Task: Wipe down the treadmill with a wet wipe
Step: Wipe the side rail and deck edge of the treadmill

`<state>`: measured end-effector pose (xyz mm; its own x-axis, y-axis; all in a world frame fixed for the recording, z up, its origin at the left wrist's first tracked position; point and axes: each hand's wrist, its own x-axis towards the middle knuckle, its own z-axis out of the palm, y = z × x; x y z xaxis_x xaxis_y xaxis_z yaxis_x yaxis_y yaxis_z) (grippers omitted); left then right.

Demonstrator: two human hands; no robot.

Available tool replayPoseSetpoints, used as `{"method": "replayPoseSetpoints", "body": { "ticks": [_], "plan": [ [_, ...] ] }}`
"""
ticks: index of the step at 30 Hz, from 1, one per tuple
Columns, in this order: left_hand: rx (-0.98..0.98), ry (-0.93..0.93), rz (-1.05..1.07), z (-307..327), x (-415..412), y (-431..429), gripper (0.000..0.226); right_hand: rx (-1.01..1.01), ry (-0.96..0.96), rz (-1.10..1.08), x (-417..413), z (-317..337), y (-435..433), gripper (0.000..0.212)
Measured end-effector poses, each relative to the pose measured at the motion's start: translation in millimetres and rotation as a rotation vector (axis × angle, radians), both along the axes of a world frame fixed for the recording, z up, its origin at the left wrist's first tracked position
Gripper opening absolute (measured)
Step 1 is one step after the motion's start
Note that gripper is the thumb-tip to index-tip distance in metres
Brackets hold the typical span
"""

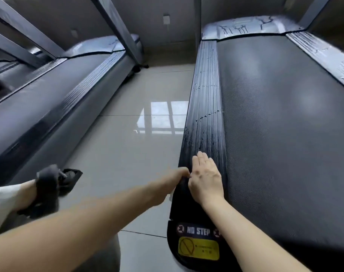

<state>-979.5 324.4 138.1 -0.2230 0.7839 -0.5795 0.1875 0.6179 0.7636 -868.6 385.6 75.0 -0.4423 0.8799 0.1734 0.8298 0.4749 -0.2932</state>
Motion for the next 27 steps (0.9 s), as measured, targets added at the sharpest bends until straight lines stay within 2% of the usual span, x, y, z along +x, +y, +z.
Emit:
{"method": "replayPoseSetpoints", "body": {
  "ticks": [2, 5, 8, 12, 15, 17, 20, 22, 24, 25, 27],
  "plan": [
    [-0.008, 0.022, 0.055, 30, 7, 23, 0.032, -0.023, 0.004, 0.002, 0, 4, -1, 0.045],
    [0.043, 0.057, 0.166, 28, 9, 45, 0.023, -0.027, 0.004, 0.012, 2, 8, -4, 0.051],
    [0.067, 0.21, 0.132, -1, -9, 40, 0.026, 0.024, 0.0, 0.018, 2, 3, 0, 0.048],
    [0.074, 0.349, 0.18, -14, -26, 41, 0.019, 0.035, 0.002, -0.014, 0, -2, 1, 0.049],
    [0.175, 0.513, 0.184, -12, -24, 56, 0.02, 0.05, 0.001, -0.004, 2, -3, -2, 0.054],
    [0.219, 0.553, 0.168, -14, -32, 73, 0.026, 0.086, 0.019, -0.011, 1, -6, -1, 0.055],
    [0.204, 0.359, 0.18, -15, -54, 105, 0.028, 0.161, 0.029, 0.0, 4, -3, 4, 0.046],
    [0.168, 0.109, 0.327, -13, -78, 127, 0.026, 0.23, -0.037, -0.017, -1, 13, 16, 0.007],
    [0.097, -0.066, 0.414, -25, -101, 142, 0.027, 0.13, -0.105, -0.088, -17, 37, 44, 0.03],
    [0.062, -0.121, 0.413, -34, -106, 144, 0.026, 0.071, -0.134, -0.129, -24, 45, 56, 0.032],
    [-0.016, -0.243, 0.455, -56, -111, 144, 0.016, 0.065, -0.153, -0.199, -44, 44, 75, 0.024]
  ]
}}
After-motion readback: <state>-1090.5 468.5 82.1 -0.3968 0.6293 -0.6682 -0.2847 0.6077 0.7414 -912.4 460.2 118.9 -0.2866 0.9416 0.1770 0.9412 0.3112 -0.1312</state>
